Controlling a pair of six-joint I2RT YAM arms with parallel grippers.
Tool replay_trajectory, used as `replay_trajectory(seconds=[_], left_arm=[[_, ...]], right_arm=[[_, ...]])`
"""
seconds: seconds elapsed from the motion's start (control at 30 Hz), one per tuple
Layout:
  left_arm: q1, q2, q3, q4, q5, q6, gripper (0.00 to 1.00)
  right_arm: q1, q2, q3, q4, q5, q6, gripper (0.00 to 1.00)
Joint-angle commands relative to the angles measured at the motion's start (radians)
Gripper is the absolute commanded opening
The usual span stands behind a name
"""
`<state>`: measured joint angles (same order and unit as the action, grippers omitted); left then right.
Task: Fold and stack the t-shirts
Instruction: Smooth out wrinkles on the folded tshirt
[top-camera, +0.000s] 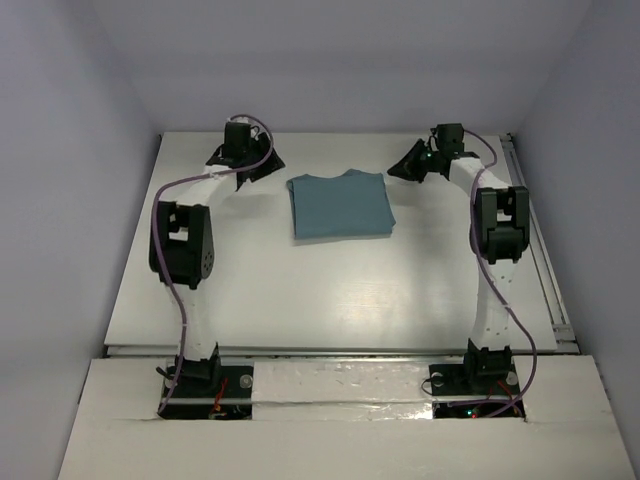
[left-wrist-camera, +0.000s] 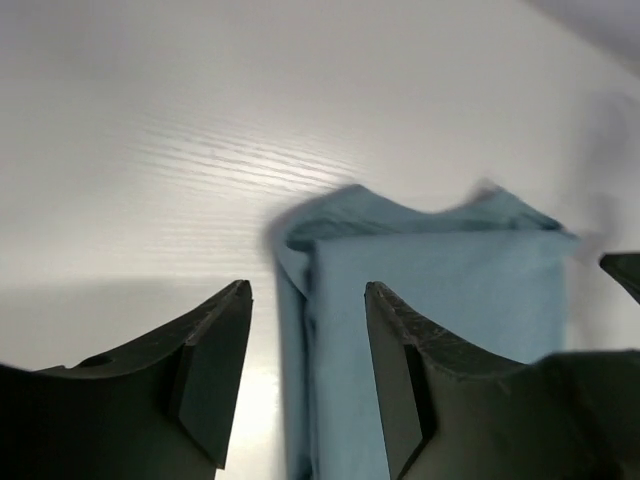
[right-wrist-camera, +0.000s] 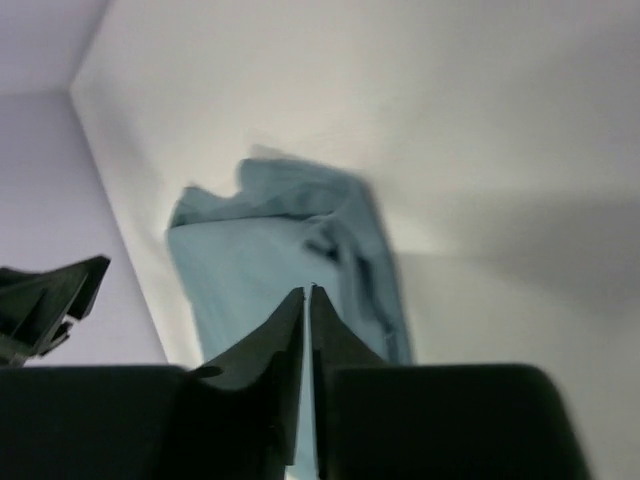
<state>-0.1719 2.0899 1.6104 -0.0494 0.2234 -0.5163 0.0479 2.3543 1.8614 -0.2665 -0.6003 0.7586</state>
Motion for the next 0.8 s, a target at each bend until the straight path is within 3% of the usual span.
replay_trajectory(seconds=[0.0, 0.03, 0.13, 0.27, 0.33, 0.47, 0.67, 0.77], left_arm=[[-0.006, -0.207, -0.091, 0.039, 0.02, 0.051, 0.46], [-0.006, -0.271, -0.13, 0.043, 0.034, 0.052, 0.46], [-0.006, -0.409, -0.283, 0.085, 0.063, 0.058, 0.45], [0.015, -0.576, -0.492, 0.141, 0.111, 0.045, 0.46], [0.015, -0.643, -0.533, 0.149, 0.123, 0.053, 0.46], [0.015, -0.612, -0.619, 0.154, 0.166, 0.047, 0.59], [0.015, -0.386, -0.554, 0.166, 0.284, 0.047, 0.63], [0.015, -0.272, -0.497, 0.207, 0.304, 0.033, 0.72]], right_arm=[[0.009, -0.176, -0.007, 0.007, -0.015, -0.053, 0.17], [0.009, -0.208, -0.048, 0.01, -0.016, -0.064, 0.22], [0.009, -0.361, -0.176, 0.001, 0.025, -0.142, 0.52], [0.009, -0.587, -0.409, 0.006, 0.066, -0.222, 0.71], [0.009, -0.729, -0.52, 0.03, 0.076, -0.235, 0.75], [0.009, -0.982, -0.827, 0.098, 0.063, -0.182, 0.81], [0.009, -1.125, -0.909, -0.005, 0.066, -0.222, 0.82], [0.009, -1.179, -0.904, -0.054, 0.079, -0.237, 0.82]])
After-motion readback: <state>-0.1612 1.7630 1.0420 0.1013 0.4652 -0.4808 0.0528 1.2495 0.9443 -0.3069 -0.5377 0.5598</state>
